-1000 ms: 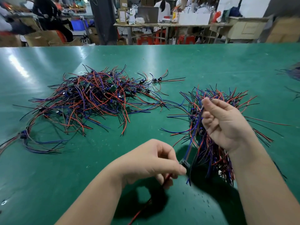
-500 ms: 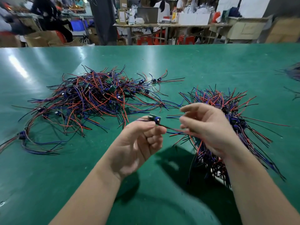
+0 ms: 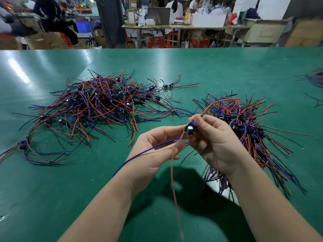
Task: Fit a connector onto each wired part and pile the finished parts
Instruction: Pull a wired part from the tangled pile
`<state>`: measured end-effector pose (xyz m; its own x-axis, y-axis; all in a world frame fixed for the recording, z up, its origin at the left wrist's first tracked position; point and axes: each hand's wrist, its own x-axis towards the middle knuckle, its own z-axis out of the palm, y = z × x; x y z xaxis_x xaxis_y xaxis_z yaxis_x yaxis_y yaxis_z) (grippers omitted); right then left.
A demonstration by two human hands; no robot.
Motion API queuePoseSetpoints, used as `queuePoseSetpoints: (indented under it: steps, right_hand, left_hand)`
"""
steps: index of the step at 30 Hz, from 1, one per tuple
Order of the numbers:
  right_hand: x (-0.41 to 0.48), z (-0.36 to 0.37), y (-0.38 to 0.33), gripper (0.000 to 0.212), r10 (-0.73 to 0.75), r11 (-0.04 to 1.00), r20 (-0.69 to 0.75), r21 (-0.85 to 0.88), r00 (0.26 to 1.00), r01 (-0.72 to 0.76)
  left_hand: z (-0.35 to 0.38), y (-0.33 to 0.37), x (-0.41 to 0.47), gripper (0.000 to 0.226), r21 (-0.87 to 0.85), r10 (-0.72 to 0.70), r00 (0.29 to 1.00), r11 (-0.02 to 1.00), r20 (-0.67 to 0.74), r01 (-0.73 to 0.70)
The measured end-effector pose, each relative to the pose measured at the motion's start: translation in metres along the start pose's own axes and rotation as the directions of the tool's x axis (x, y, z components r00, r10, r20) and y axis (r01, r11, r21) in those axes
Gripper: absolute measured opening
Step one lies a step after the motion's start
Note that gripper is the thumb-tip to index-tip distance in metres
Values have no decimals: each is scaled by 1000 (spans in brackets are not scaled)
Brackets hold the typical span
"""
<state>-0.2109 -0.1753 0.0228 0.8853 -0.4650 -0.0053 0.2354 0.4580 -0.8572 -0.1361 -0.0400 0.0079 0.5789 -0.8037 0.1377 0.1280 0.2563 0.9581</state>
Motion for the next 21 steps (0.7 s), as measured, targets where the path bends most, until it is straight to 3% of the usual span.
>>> queuePoseSetpoints:
  steps: [5,7,9,12,16,21]
  right_hand:
    - [-3,-5,-10,15,8,976,152,215,988,-41]
    - [-3,-9,-13,24,33,934,247,337,968,-118]
    - [-4,-11,-15,28,52,924,267,353,962,-148]
    - [-4,-6,-10,19,69,992,145,90,987,-83]
    - [-4,0,3,20,109,973,67,-211,992,-93]
    - [-2,-2,3,21,-80,934,-85,-354,993,45]
  left_hand:
    - [0,2,6,19,-196,-62,988,980,-142,33]
    - [-1,4,6,21,-231,-59,980,973,-190,14]
    - [-2,4,6,20,-229,-33,964,973,-263,-29]
    - [-1,5,4,27,-158,-13,961,987,-278,-32]
    - [4,4,1,28,-6,-104,988,995,-112,104]
    - [-3,-1,3,22,24,-237,964,970,-119,241]
